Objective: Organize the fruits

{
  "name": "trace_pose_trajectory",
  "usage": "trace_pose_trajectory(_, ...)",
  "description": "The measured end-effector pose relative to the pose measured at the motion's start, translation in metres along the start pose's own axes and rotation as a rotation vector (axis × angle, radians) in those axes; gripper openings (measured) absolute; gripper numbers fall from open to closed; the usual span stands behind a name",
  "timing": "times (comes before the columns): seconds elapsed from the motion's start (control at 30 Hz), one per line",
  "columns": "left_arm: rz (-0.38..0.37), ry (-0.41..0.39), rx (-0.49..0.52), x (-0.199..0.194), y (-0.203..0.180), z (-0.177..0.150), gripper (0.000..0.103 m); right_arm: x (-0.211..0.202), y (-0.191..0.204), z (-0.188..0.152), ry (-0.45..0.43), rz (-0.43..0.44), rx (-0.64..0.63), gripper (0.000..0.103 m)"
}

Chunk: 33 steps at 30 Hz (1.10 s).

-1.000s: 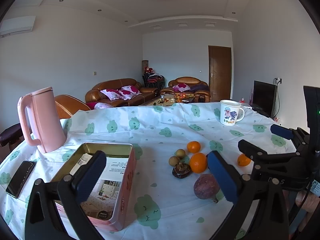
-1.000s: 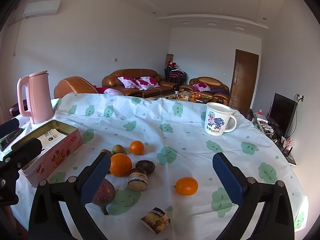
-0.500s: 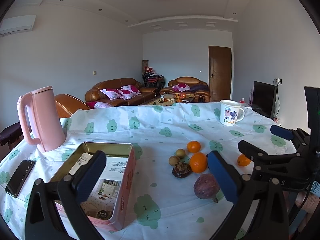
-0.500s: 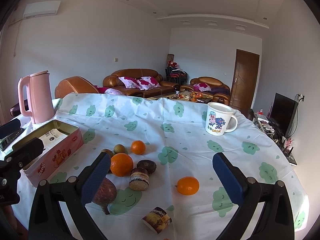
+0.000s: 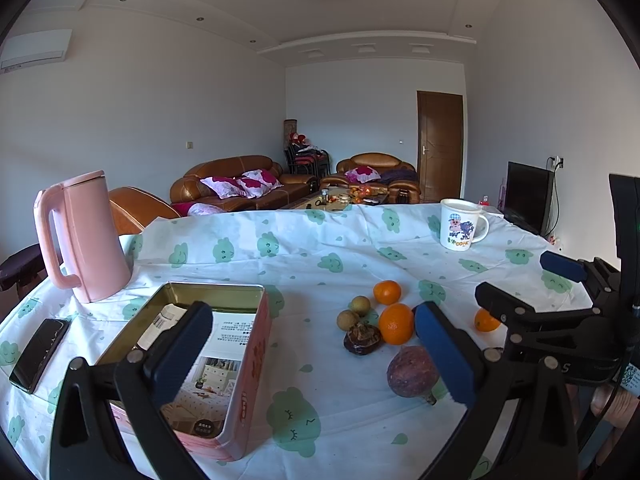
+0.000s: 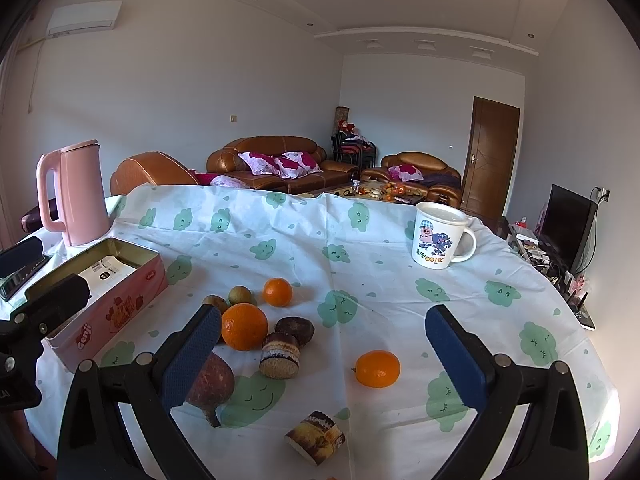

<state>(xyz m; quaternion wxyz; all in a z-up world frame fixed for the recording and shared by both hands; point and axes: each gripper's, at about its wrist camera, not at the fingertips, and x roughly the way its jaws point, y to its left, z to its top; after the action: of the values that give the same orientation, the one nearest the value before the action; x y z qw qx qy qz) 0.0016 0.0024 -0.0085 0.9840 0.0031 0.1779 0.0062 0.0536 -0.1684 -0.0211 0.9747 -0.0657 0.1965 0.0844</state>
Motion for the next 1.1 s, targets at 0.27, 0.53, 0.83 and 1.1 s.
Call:
trace_pose_trajectory(0.27,0.002,0.002,-0.001,0.001,-0.001,-0.003,0.103,0.000,0.000,-0.001,0.002,0.000,0.000,0.102)
trace_pose_trajectory(0.53,0.002,0.005,0.000,0.002,-0.003,-0.004,0.103,0.000,0.003,-0.004,0.007,-0.002,-0.003,0.102)
trace_pose_trajectory(0.83,-0.010,0.022,0.004,0.008,-0.009,-0.009,0.103,-0.001,-0.006,-0.012,0.018,0.008,-0.002,0.102)
trace_pose_trajectory(1.1,-0.091,0.085,0.008,0.025,-0.023,-0.024,0.103,-0.010,-0.027,-0.049,0.048,0.079,0.007,0.102)
